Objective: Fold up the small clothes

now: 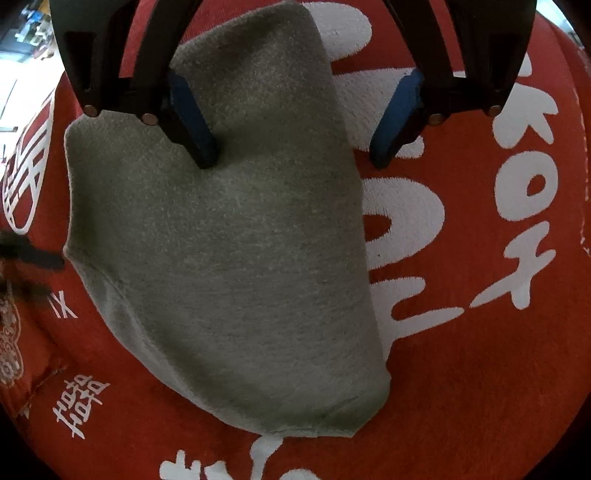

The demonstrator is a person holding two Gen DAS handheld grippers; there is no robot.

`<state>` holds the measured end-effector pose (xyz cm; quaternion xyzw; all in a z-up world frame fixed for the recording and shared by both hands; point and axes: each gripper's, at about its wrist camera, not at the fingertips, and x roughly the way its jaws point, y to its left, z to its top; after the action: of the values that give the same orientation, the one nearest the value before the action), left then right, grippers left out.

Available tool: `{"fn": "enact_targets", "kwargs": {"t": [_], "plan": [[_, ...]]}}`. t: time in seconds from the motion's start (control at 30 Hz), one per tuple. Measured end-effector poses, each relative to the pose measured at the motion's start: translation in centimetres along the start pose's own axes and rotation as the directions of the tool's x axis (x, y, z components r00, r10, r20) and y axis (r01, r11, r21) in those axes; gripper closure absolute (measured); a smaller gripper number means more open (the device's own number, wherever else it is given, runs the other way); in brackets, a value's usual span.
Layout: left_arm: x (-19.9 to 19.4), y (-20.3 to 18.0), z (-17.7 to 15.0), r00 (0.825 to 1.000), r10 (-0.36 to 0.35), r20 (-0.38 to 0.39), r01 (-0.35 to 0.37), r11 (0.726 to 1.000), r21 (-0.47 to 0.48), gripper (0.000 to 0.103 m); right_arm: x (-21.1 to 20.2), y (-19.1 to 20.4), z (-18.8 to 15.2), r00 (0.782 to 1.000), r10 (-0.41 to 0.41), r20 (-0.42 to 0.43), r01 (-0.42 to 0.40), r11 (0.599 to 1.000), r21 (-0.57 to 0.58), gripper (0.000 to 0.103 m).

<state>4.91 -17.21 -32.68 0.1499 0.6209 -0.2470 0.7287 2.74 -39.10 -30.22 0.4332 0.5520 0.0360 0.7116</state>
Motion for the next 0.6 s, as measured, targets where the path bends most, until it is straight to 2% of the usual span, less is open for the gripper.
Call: {"fn": "enact_targets", "kwargs": {"t": [0.03, 0.1, 0.13, 0.2, 0.23, 0.27, 0.3, 0.37, 0.4, 0.47, 0.5, 0.53, 0.6], "plan": [[-0.1, -0.1, -0.1, 1.000, 0.002, -0.001, -0.002, 1.000, -0.001, 0.016, 0.1, -0.1, 1.5, 1.000, 0.005, 0.029, -0.005, 1.000, 0.019, 0.033], [-0.2, -0.1, -0.1, 1.000, 0.008, -0.001, -0.008, 1.000, -0.002, 0.016, 1.2, -0.5, 4.0, 0.998, 0.043, 0.035, -0.044, 0.998, 0.043, 0.033], [-0.2, -0.2, -0.2, 1.000, 0.012, -0.004, -0.012, 1.000, -0.006, 0.016, 2.4, -0.8, 5.3, 0.998, 0.063, 0.009, -0.064, 0.995, 0.077, 0.037], [-0.4, -0.1, -0.2, 1.000, 0.011, -0.005, -0.011, 1.000, -0.017, 0.016, 4.8, -1.9, 6.9, 0.993, 0.092, -0.069, -0.080, 0.984, 0.162, 0.082], [-0.6, -0.1, -0.2, 1.000, 0.008, -0.001, -0.008, 1.000, -0.021, 0.016, 5.4, -1.7, 6.9, 0.990, 0.112, -0.082, -0.096, 0.980, 0.174, 0.095], [-0.5, 0.0, -0.3, 1.000, 0.005, 0.000, -0.005, 1.000, -0.024, 0.016, 5.4, -0.9, 7.0, 0.992, 0.096, -0.081, -0.084, 0.987, 0.140, 0.095], [-0.3, 0.1, -0.4, 1.000, -0.002, -0.003, 0.002, 1.000, -0.031, 0.016, 5.1, 0.1, 6.9, 0.997, 0.046, -0.063, -0.042, 0.997, 0.063, 0.095], [0.0, 0.7, -0.6, 1.000, -0.013, -0.016, 0.012, 0.998, -0.061, 0.011, 5.4, 0.4, 6.6, 0.997, -0.038, -0.062, 0.038, 0.999, -0.008, 0.095], [-0.1, 0.9, -0.5, 1.000, -0.018, -0.025, 0.017, 0.997, -0.076, 0.011, 6.2, -0.5, 6.4, 0.992, -0.084, -0.093, 0.085, 0.996, 0.000, 0.095], [-0.7, 1.4, -0.5, 1.000, -0.002, -0.020, 0.000, 0.997, -0.083, 0.011, 6.4, -1.5, 6.3, 0.983, -0.152, -0.103, 0.155, 0.988, 0.022, 0.096], [-1.3, 1.6, -0.5, 1.000, 0.011, -0.008, -0.011, 0.997, -0.082, 0.011, 6.2, -2.0, 6.2, 0.969, -0.223, -0.104, 0.226, 0.974, 0.025, 0.096], [-1.9, 2.0, -0.6, 1.000, 0.018, 0.006, -0.017, 0.996, -0.083, 0.011, 5.9, -2.5, 6.0, 0.960, -0.261, -0.098, 0.266, 0.963, 0.041, 0.096], [-3.3, 2.8, -0.5, 0.999, 0.015, 0.038, -0.012, 0.995, -0.096, 0.011, 4.4, -2.9, 5.6, 0.965, -0.255, -0.069, 0.260, 0.961, 0.094, 0.094]]}}
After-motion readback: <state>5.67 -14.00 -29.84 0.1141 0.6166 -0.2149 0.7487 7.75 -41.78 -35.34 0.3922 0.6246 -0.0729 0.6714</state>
